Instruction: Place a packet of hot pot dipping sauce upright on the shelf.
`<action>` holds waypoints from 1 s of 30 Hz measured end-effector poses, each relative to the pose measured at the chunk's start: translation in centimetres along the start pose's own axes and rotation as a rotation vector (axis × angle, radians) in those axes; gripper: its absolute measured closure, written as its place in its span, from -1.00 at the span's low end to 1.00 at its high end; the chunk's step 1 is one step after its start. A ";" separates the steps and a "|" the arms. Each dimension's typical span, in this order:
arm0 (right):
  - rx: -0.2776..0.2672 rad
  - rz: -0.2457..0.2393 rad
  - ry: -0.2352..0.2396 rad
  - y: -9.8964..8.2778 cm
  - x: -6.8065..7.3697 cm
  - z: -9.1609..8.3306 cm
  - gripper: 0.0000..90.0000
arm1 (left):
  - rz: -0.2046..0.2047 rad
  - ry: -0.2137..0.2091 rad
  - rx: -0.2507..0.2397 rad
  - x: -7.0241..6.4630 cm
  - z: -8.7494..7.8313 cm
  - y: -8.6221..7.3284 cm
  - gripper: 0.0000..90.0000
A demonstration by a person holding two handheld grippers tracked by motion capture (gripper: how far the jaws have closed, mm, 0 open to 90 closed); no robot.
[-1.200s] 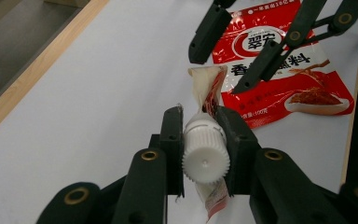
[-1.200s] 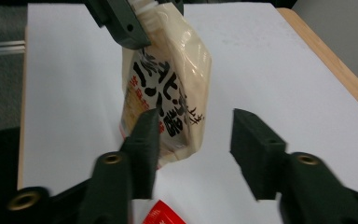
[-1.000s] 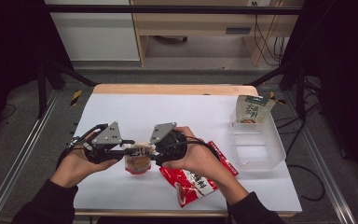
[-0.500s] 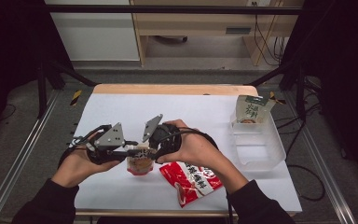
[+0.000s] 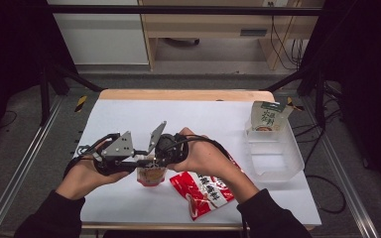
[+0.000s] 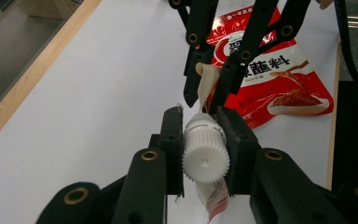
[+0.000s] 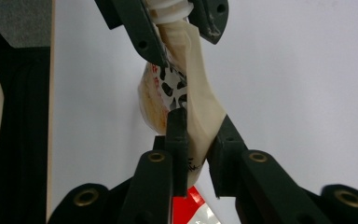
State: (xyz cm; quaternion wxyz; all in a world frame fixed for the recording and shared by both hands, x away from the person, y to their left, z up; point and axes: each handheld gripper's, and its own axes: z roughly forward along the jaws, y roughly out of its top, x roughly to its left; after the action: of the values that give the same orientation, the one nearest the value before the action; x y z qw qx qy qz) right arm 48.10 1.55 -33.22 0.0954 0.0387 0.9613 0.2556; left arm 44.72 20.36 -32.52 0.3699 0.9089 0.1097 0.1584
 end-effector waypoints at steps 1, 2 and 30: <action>-0.004 0.005 0.003 0.0 0.0 0.0 0.84 | -0.006 0.003 -0.004 0.1 0.0 -0.1 0.61; -0.004 0.011 0.003 0.1 0.0 -0.1 0.88 | -0.008 0.004 -0.005 0.1 0.0 -0.1 0.61; 0.017 -0.013 -0.052 3.7 -2.2 -1.7 0.95 | -0.167 0.231 -0.123 0.1 -2.9 -2.9 -0.45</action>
State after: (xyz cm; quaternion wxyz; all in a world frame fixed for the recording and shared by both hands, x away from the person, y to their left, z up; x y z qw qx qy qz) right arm 50.02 3.64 -29.55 0.1215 0.0397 0.9608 0.2459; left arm 43.54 24.29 -32.64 0.4216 0.8480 0.2168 0.2369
